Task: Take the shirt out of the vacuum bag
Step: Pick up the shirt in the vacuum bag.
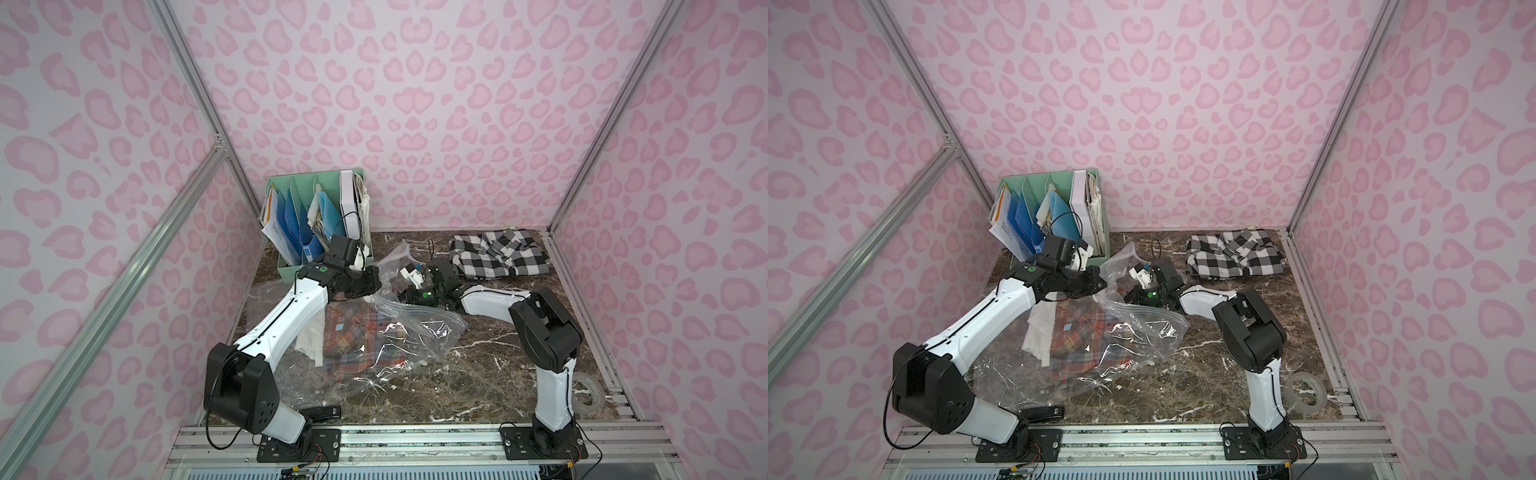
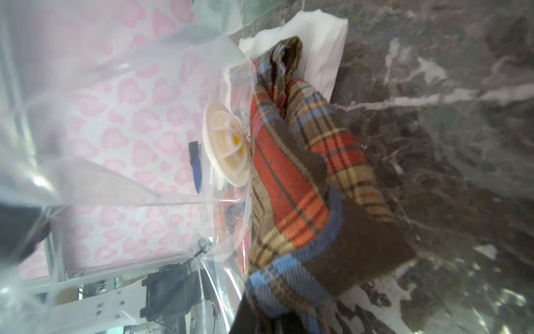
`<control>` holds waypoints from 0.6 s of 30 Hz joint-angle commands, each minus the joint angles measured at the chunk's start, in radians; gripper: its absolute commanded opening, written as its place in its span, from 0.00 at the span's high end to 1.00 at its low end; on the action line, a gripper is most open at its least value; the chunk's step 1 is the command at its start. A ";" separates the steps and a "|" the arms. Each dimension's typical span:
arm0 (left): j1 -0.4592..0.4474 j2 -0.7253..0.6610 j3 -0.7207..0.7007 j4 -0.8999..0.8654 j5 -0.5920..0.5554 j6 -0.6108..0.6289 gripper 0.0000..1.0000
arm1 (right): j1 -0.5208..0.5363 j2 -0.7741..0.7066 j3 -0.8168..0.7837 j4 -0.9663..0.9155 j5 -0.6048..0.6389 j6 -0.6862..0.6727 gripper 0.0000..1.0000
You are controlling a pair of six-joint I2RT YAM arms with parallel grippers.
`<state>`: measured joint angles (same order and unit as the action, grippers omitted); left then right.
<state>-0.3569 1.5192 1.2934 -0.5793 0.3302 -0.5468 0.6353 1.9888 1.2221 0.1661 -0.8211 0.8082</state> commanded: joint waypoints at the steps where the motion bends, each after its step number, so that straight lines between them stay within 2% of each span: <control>1: 0.013 0.004 -0.009 -0.015 -0.039 0.025 0.96 | 0.004 -0.034 -0.018 -0.036 -0.015 -0.035 1.00; 9: 0.055 -0.007 -0.051 -0.015 -0.049 0.042 0.96 | 0.000 -0.113 -0.067 -0.057 0.014 -0.039 1.00; 18: 0.061 -0.007 -0.094 -0.007 -0.063 0.047 0.96 | -0.018 -0.198 -0.099 -0.108 0.007 -0.074 1.00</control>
<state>-0.2996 1.5150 1.2079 -0.5774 0.2977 -0.5175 0.6243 1.8183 1.1297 0.0662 -0.7902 0.7582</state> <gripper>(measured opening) 0.048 0.082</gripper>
